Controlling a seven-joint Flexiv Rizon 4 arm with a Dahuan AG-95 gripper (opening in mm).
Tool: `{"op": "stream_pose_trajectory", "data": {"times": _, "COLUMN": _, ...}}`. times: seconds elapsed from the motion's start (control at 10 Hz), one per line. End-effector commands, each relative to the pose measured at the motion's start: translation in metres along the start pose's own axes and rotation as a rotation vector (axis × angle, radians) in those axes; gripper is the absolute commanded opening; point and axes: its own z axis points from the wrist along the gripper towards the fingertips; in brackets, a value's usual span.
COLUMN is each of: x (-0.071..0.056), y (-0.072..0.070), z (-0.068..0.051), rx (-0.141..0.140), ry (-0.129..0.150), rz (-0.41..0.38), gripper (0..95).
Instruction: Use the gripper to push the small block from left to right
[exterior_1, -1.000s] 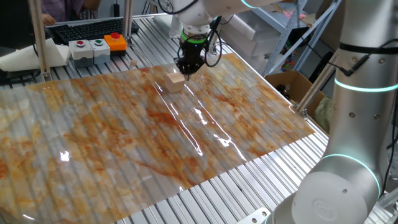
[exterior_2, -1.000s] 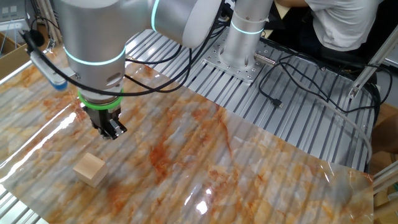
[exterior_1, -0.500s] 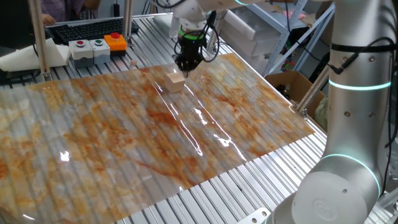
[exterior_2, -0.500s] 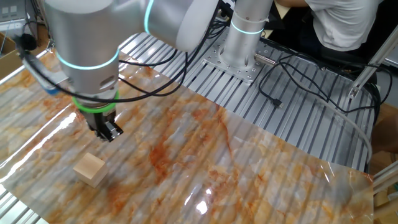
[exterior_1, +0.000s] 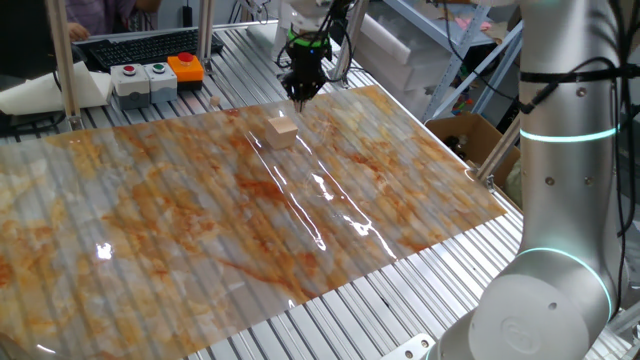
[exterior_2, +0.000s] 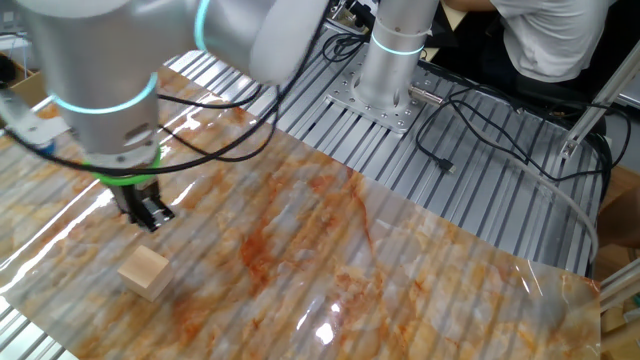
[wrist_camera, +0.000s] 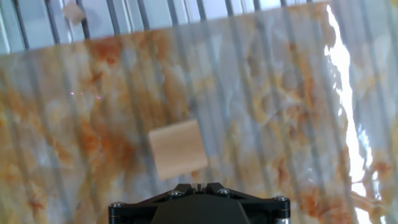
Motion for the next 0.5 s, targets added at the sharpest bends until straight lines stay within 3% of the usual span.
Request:
{"op": "stream_pose_trajectory", "data": {"times": 0.1, "x": -0.017, "y": -0.009, "z": 0.000, "rx": -0.006, "ry": 0.000, "rz": -0.026, "gripper": 0.0}}
{"op": "stream_pose_trajectory", "data": {"times": 0.5, "x": -0.050, "y": -0.033, "z": 0.007, "rx": -0.023, "ry": -0.006, "rz": -0.094, "gripper": 0.0}}
